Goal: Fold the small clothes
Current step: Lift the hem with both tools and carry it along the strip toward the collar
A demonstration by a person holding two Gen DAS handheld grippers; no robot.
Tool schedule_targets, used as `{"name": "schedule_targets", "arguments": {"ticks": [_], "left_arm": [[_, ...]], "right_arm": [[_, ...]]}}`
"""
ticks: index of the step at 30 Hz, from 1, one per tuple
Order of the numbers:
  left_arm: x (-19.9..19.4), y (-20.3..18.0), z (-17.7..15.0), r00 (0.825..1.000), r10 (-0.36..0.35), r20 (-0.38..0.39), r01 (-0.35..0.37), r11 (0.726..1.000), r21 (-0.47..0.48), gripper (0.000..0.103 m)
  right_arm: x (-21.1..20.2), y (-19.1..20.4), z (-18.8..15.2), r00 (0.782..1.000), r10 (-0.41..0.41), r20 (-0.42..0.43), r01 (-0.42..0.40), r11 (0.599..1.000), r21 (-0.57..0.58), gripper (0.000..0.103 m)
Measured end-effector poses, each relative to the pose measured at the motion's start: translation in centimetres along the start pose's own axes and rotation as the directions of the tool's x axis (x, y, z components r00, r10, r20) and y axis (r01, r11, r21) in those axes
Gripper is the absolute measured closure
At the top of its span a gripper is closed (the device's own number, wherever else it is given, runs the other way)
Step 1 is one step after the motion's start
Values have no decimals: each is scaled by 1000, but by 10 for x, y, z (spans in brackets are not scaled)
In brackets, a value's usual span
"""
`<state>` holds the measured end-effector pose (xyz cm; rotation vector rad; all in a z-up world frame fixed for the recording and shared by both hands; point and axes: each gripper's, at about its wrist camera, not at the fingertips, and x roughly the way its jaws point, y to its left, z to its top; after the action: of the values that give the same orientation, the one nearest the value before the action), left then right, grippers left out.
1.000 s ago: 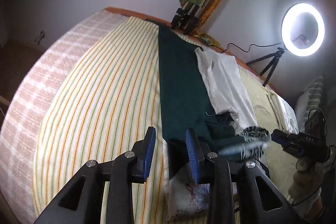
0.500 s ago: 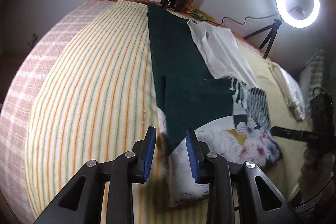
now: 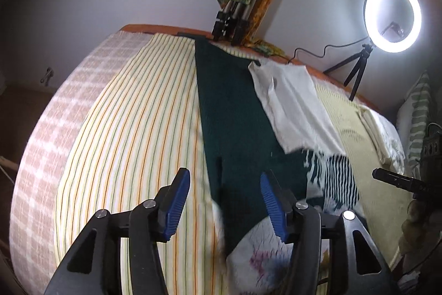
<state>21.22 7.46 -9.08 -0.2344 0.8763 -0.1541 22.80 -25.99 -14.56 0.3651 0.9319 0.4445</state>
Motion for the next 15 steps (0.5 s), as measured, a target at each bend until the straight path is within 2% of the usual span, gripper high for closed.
{"name": "schedule_targets", "arguments": {"ticks": [3, 7, 15], "left_arm": [[8, 2, 21, 1000, -25, 7, 25, 999, -26, 43], [27, 18, 51, 997, -80, -20, 77, 991, -108, 42], [66, 40, 95, 996, -84, -33, 79, 988, -129, 40]], "right_arm": [[1, -9, 23, 1000, 19, 25, -19, 999, 27, 61], [10, -21, 56, 998, 38, 42, -40, 998, 53, 61], [51, -37, 119, 997, 76, 13, -77, 996, 50, 61]]}}
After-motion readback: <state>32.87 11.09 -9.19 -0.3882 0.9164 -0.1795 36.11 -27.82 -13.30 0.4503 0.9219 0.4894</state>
